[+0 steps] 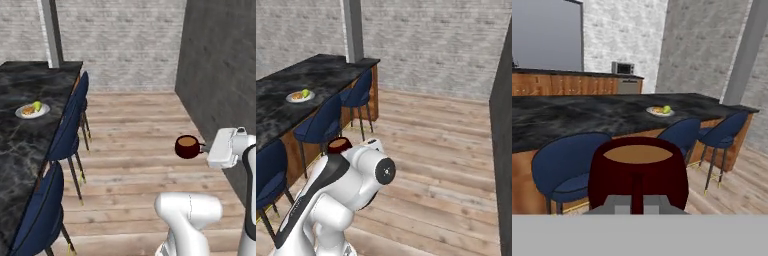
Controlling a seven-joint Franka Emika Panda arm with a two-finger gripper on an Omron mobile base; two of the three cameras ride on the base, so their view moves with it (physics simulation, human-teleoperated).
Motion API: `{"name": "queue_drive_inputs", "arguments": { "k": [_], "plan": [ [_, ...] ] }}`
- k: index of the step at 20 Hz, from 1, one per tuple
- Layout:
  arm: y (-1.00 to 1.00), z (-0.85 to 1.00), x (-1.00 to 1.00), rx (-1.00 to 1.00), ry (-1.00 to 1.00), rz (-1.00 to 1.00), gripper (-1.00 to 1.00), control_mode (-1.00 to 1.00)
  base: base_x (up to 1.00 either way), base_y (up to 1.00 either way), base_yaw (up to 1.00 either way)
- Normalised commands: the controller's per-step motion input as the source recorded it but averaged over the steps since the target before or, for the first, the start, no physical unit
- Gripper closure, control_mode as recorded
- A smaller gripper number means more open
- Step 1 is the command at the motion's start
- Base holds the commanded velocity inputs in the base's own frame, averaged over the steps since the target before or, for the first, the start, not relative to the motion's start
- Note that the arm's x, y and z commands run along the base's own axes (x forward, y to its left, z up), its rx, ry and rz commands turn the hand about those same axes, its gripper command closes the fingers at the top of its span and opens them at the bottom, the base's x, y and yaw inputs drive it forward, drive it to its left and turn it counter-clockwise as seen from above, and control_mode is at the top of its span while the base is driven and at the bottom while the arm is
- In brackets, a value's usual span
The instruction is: Pick up the brewed coffee from the coffee machine and place it next to the breakfast plate on the dining counter.
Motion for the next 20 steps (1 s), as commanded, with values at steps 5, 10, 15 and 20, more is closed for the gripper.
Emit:
{"name": "queue_drive_inputs", "arguments": {
  "k": [5, 10, 15, 20],
  "plan": [
    [0.00, 0.00, 0.00, 0.00, 0.00, 0.00, 1.00, 1.00, 1.00, -0.54, 0.51],
    [0.00, 0.00, 0.00, 0.00, 0.00, 0.00, 1.00, 1.00, 1.00, -0.50, 0.53],
    [0.00, 0.00, 0.00, 0.00, 0.00, 0.00, 1.00, 1.00, 1.00, -0.58, 0.50],
    [0.00, 0.00, 0.00, 0.00, 0.00, 0.00, 1.00, 1.00, 1.00, -0.62, 0.48]
  ]
}}
